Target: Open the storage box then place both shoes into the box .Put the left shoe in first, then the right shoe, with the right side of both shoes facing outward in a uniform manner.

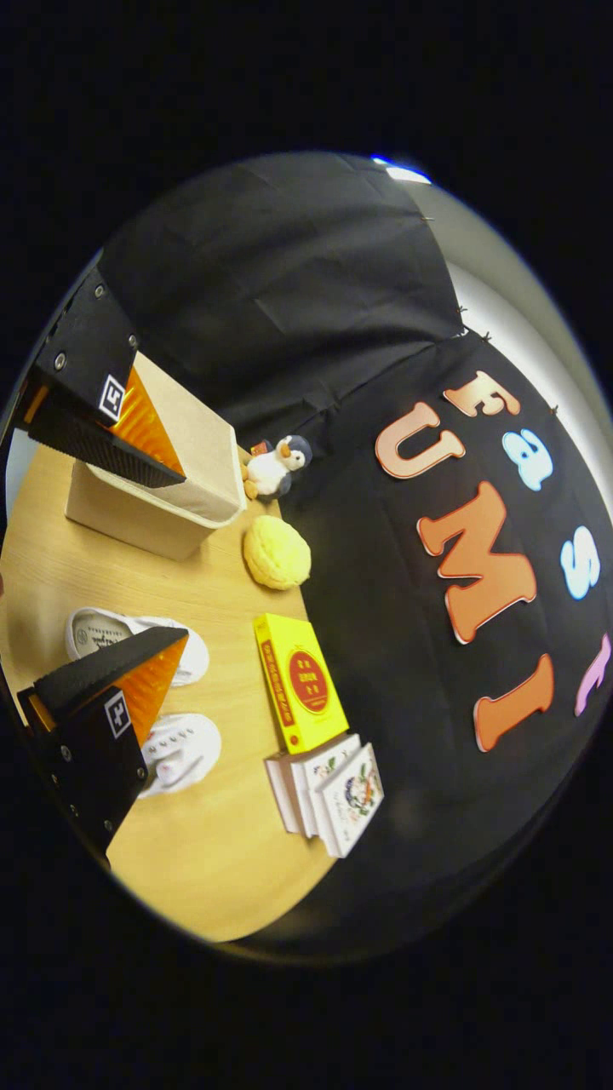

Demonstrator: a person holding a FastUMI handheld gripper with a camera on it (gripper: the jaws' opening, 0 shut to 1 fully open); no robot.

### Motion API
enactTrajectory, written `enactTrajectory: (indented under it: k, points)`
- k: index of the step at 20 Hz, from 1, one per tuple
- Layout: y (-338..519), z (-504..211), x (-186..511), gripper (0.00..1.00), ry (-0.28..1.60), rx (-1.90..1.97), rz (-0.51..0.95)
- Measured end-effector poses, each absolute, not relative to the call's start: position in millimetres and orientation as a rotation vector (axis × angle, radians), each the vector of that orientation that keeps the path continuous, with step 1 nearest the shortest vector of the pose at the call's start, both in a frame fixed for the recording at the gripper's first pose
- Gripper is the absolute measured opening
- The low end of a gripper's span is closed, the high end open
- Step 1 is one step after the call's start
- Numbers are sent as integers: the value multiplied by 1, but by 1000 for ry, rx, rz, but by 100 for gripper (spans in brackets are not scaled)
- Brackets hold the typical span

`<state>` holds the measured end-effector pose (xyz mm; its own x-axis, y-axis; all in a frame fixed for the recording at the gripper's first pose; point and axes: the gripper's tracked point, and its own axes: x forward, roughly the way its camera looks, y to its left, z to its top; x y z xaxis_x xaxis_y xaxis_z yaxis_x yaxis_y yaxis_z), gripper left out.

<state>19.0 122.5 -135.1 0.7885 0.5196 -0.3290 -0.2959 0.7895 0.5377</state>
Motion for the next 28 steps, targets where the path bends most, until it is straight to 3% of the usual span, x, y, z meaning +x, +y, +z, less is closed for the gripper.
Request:
enactTrajectory:
  k: [15, 22, 28]
  points:
    - [232, -192, 19, 98, 864, 975, 845]
    - [250, -178, 13, 97, 893, 1070, 928]
    - [248, -146, 11, 90, 844, 1134, 961]
